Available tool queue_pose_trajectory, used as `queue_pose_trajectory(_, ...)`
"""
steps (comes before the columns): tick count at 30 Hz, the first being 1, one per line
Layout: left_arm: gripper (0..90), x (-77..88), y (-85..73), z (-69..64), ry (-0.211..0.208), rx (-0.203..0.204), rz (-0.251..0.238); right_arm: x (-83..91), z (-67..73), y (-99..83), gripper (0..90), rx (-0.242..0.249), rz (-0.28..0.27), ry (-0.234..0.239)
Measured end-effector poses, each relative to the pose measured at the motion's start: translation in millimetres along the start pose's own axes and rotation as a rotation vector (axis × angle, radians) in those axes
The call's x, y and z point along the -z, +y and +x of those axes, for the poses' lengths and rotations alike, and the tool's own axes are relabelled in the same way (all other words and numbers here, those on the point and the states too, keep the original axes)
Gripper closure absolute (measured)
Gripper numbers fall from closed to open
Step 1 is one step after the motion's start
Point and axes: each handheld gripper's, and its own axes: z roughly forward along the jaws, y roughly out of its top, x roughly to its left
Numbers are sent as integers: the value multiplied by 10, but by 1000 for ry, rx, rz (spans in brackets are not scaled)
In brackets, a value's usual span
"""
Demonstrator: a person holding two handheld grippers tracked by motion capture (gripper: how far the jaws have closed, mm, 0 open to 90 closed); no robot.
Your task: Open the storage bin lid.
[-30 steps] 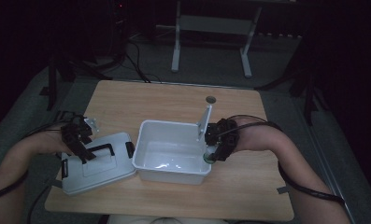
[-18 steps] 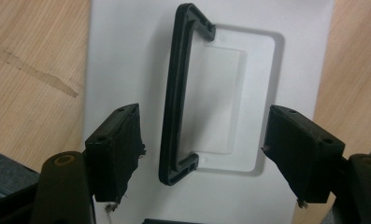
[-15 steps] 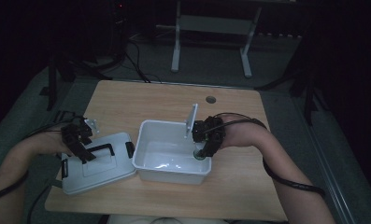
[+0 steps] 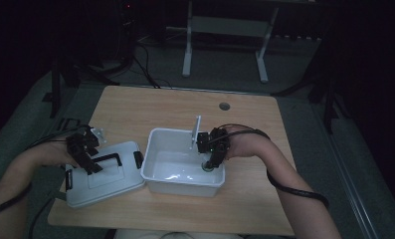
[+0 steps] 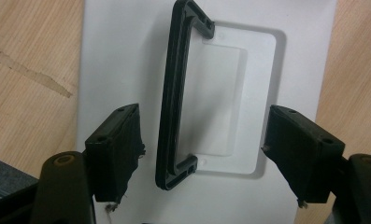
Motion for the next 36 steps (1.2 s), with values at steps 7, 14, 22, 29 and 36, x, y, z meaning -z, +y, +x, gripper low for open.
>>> queue_pose_trajectory(7,275,0,10,-2,3,-3,2,-278,-57,39,498,-9,7,13)
queue_pose_trajectory(14,275,-2,7,2,2,-3,5,-544,-74,114,498,-22,44,43)
queue_pose_trajectory(22,275,-2,-8,2,-1,-8,9,-742,-111,173,498,-20,80,57)
queue_pose_trajectory(29,275,-6,-21,-3,3,-6,12,-895,-130,195,498,-23,129,59)
queue_pose_trajectory(36,276,2,-38,-10,4,-7,9,-980,-136,227,498,-28,147,62)
